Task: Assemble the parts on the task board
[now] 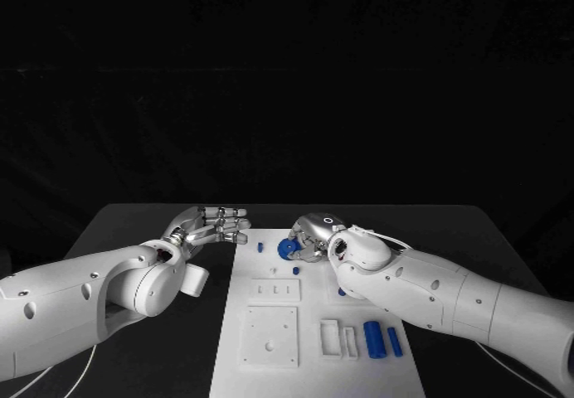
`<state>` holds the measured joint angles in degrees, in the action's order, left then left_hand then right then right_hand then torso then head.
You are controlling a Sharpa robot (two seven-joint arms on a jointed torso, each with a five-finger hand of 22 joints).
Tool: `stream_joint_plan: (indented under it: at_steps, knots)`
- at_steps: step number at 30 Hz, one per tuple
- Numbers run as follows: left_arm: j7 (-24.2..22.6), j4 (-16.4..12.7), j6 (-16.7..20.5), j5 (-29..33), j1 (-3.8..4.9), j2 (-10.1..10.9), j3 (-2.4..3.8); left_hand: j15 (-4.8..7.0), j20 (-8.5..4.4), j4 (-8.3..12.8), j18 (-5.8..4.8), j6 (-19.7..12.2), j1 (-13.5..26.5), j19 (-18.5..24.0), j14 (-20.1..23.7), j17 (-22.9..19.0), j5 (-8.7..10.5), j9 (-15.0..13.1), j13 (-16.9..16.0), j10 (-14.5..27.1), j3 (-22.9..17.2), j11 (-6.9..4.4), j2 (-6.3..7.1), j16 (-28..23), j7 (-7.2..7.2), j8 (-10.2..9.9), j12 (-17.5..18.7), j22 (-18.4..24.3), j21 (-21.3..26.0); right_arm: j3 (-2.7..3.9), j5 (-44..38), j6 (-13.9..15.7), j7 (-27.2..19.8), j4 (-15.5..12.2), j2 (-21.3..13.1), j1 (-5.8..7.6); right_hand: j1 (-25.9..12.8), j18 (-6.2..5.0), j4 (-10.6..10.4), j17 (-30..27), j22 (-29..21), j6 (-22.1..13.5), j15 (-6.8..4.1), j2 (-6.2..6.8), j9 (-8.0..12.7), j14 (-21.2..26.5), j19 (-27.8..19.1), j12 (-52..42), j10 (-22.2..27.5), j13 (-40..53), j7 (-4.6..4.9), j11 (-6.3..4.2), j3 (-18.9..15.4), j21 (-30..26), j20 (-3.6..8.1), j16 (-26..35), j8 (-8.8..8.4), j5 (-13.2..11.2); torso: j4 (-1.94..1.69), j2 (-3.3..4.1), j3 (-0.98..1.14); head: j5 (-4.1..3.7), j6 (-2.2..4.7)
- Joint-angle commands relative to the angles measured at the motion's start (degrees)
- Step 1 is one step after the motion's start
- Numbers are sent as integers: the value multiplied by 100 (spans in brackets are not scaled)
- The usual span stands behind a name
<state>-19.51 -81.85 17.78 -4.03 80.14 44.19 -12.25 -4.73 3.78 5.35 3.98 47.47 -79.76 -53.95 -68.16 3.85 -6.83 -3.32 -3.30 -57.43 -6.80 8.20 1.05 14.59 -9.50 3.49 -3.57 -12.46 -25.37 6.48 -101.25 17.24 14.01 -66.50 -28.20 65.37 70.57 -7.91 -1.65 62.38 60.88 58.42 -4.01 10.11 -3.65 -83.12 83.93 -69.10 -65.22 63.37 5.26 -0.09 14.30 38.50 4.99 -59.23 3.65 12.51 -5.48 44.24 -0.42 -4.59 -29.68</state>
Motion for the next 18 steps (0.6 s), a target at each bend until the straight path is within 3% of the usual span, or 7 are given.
stream_joint_plan:
  at_steps: [1, 3, 6, 18]
  knots:
    - [-35, -6, -65, 15, 3, -11, 4, -22, 4, -7, 9, -43, -35, -55, 26, -7, 14, 10, -5, 34, 39, 4, 6, -19, -6, -17, -8, 5, 2, -4, 158, -197, -38, -16, -8, -3, -55, -29, -262, -7, -17, -82, -32, 8, 7, -17, 273, 32, 5, -8, 3, -37, -310, -22, 39, 35, -8, 68, 2, -4, 2, 11, -6]
    - [-36, -7, -61, 15, 3, -11, 4, -24, 7, -20, 7, -46, -19, -55, 26, -7, 12, 10, -5, 34, 42, 6, 2, -18, -9, -17, -8, 8, 4, -5, 244, -245, -49, -26, -19, -3, -172, -35, -608, -2, -25, -87, -31, 12, 7, -17, 272, 33, 9, -10, 1, -28, -537, -14, 35, 38, -8, 253, 2, -4, 2, 11, -6]
    - [-35, -8, -57, 15, 3, -13, 4, -24, 7, -20, 7, -46, -19, -55, 26, -7, 12, 10, -5, 34, 42, 6, 2, -18, -9, -17, -8, 8, 4, -7, 336, -308, -55, -35, -34, -3, -220, -47, -797, -10, -44, -74, -14, -32, 6, -15, 271, 33, 21, -12, 20, -6, -548, -31, 23, 50, -7, 264, 0, -1, 0, 23, -11]
    - [-34, -7, -48, 15, 3, -9, 4, -26, 9, -34, 10, -72, -15, -63, 27, -6, 10, 11, -6, 41, 39, 9, 8, -16, -15, -18, -9, 22, 14, -13, 435, -351, -35, -57, -125, -3, -231, -77, -784, -19, -64, 16, 19, -45, 5, -15, 271, 23, 22, -14, 51, 44, -409, -39, -8, 56, -7, 263, 5, -4, 4, 33, 2]
